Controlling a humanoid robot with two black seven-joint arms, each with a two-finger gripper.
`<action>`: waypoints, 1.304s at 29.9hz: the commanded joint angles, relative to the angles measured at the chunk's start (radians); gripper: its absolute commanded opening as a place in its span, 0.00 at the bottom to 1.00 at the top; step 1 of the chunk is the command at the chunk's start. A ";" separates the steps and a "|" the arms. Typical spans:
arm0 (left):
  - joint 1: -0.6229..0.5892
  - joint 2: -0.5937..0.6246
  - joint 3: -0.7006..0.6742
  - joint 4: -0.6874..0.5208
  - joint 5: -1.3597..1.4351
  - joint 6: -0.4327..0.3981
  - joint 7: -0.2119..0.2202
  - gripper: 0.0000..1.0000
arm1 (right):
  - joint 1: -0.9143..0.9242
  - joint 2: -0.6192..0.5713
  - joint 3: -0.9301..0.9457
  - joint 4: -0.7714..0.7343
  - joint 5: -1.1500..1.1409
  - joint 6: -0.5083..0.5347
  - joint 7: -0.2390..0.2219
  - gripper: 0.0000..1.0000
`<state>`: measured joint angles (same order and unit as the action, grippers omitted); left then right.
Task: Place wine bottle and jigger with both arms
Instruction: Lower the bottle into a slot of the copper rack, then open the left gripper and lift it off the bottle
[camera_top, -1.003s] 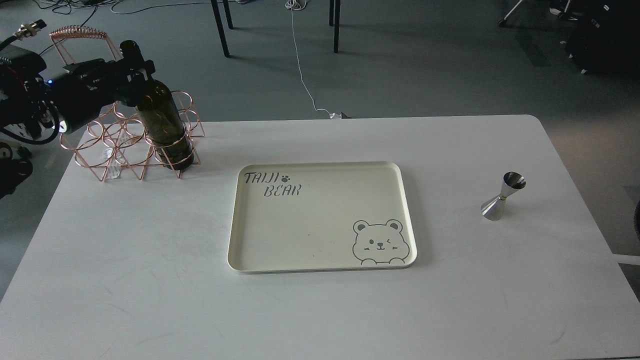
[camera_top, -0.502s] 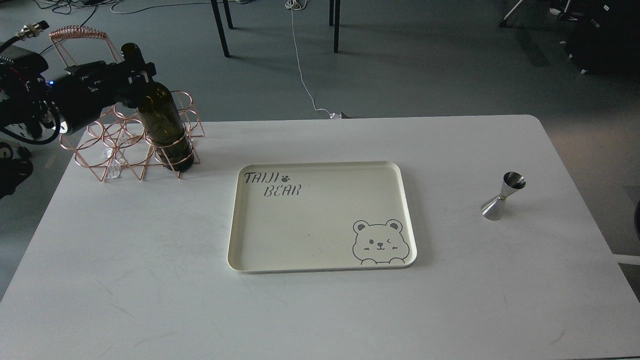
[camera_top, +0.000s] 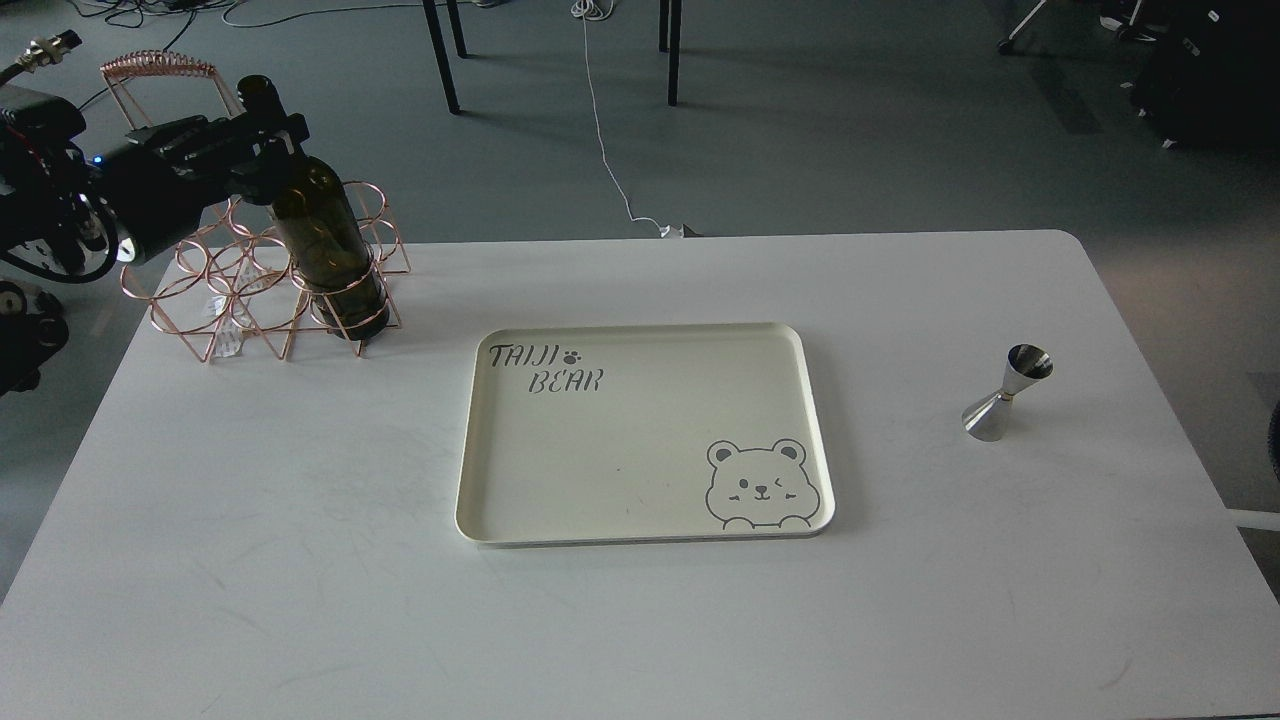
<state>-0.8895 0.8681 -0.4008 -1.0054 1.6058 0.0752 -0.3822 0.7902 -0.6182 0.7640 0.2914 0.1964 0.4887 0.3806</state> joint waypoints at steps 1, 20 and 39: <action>0.000 0.000 0.000 0.034 0.002 -0.003 0.000 0.26 | 0.000 0.000 0.000 0.000 0.000 0.000 0.001 0.99; -0.008 -0.009 -0.003 0.036 -0.012 0.000 0.002 0.82 | 0.000 0.000 0.000 0.000 0.000 0.000 0.001 0.99; -0.202 0.026 -0.020 0.037 -0.183 -0.003 0.002 0.98 | -0.002 -0.021 0.001 0.000 0.000 0.000 0.001 0.99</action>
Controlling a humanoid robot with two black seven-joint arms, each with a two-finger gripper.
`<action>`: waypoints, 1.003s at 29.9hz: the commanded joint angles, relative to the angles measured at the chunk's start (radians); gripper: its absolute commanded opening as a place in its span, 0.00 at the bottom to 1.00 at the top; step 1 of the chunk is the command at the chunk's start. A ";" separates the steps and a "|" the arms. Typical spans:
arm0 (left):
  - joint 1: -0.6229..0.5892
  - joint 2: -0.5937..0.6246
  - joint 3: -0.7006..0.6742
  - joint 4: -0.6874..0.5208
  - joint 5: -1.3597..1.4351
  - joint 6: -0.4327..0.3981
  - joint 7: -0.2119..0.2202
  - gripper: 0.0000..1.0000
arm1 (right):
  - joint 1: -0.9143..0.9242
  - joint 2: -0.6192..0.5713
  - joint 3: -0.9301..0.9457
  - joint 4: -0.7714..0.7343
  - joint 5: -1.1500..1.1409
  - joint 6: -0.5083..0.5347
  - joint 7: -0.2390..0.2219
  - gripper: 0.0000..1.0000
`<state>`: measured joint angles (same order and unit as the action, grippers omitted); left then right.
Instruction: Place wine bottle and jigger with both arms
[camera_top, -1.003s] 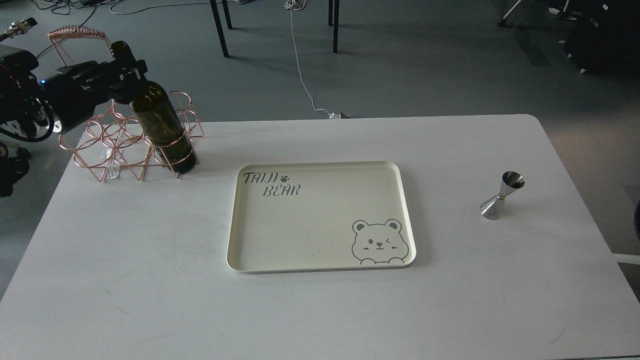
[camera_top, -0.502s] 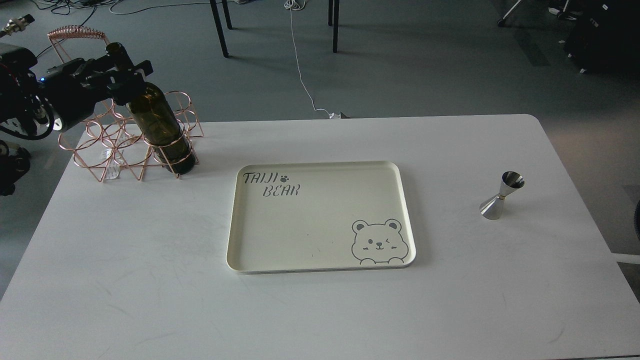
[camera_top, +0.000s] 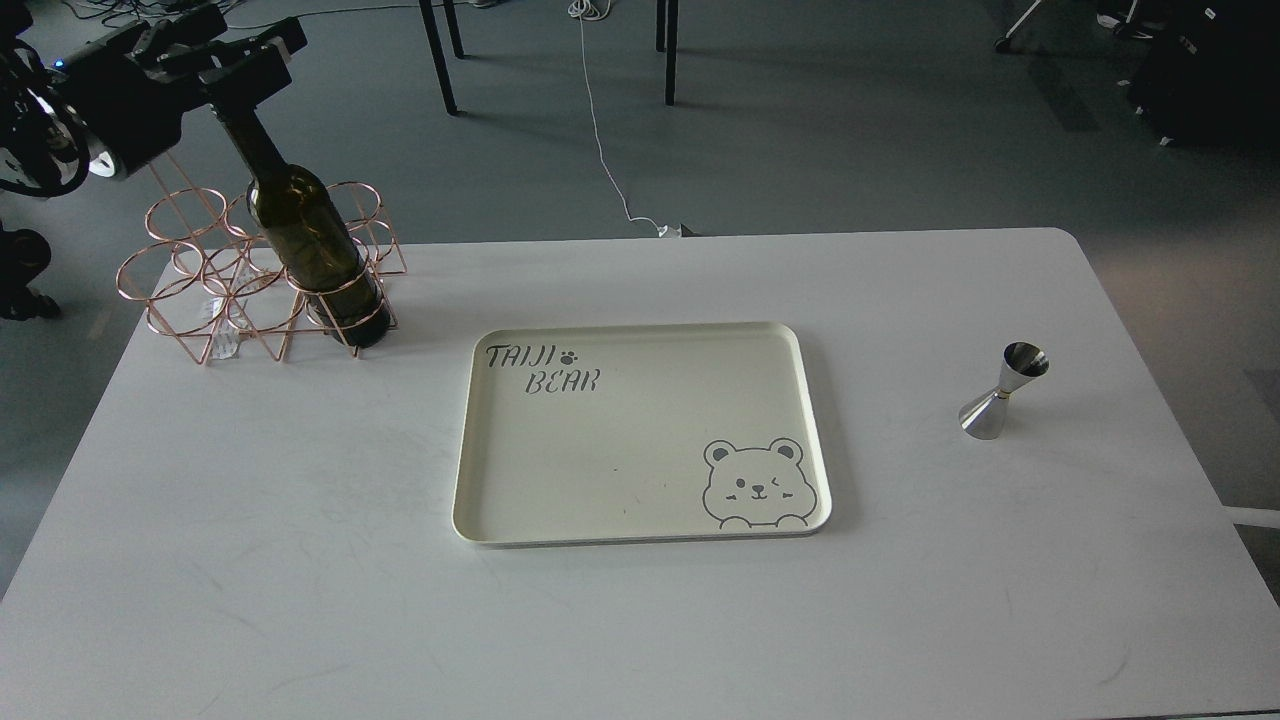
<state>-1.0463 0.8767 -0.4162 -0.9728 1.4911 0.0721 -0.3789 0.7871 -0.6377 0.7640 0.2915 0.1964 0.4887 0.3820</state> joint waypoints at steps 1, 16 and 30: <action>-0.063 0.024 -0.003 0.005 -0.125 0.005 -0.005 0.98 | 0.001 -0.002 0.001 0.000 0.000 0.000 0.000 0.99; -0.087 0.087 -0.003 0.028 -1.177 -0.008 -0.011 0.98 | 0.023 -0.010 0.029 -0.025 0.002 0.000 0.003 0.99; 0.167 0.077 -0.004 0.166 -1.911 -0.385 -0.012 0.98 | 0.012 0.003 0.060 -0.026 0.034 0.000 -0.009 0.99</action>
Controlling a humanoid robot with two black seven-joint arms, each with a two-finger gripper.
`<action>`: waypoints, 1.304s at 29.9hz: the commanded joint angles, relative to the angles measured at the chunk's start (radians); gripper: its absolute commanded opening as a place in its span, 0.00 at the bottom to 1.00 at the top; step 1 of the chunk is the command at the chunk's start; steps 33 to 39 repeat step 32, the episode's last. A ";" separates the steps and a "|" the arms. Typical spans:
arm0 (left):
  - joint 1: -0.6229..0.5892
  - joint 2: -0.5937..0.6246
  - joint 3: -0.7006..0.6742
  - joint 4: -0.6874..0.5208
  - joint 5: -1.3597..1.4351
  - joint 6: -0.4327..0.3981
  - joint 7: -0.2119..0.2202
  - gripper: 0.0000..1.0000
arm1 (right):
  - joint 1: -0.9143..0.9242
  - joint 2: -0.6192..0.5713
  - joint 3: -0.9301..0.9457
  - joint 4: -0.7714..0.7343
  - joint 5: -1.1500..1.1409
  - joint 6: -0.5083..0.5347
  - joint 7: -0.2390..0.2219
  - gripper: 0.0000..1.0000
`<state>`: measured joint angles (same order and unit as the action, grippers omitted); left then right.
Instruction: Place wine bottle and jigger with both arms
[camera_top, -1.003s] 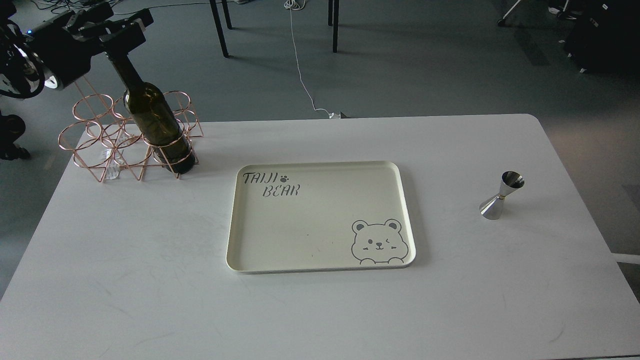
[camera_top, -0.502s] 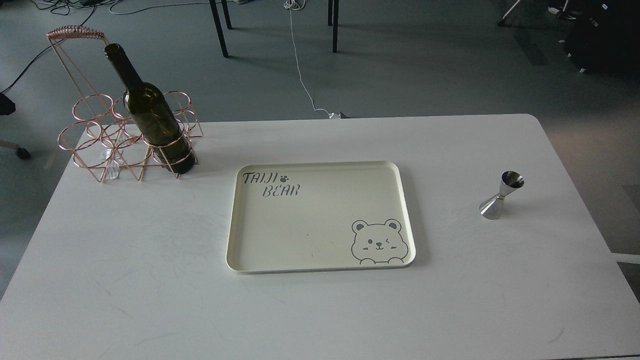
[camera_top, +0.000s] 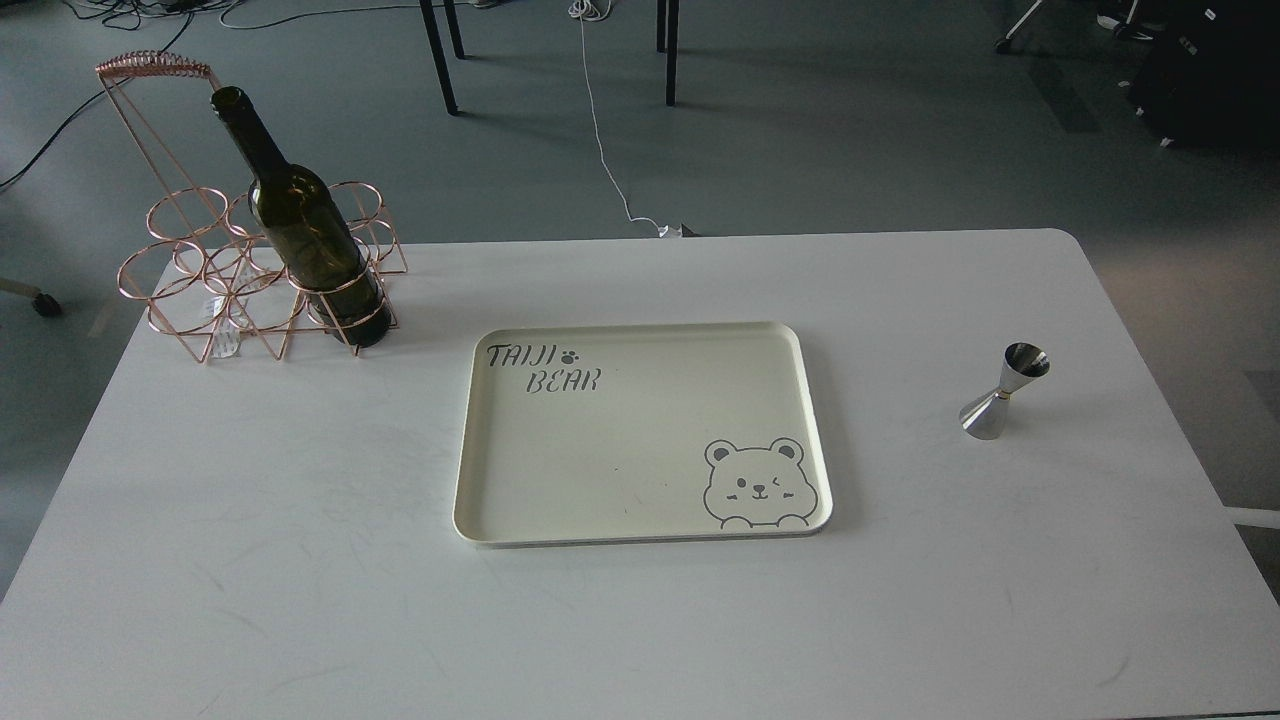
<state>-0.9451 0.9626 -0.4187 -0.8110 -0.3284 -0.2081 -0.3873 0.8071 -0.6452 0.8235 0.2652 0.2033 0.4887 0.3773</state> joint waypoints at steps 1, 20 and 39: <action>0.083 -0.015 -0.002 0.006 -0.118 -0.131 -0.004 0.98 | -0.009 0.012 -0.001 0.000 0.040 0.000 -0.008 0.99; 0.341 -0.232 -0.207 0.125 -0.259 -0.264 -0.024 0.98 | -0.078 0.119 -0.004 -0.021 0.177 0.000 -0.141 0.99; 0.362 -0.231 -0.212 0.176 -0.247 -0.281 -0.022 0.98 | -0.088 0.127 -0.064 -0.015 0.168 0.000 -0.137 1.00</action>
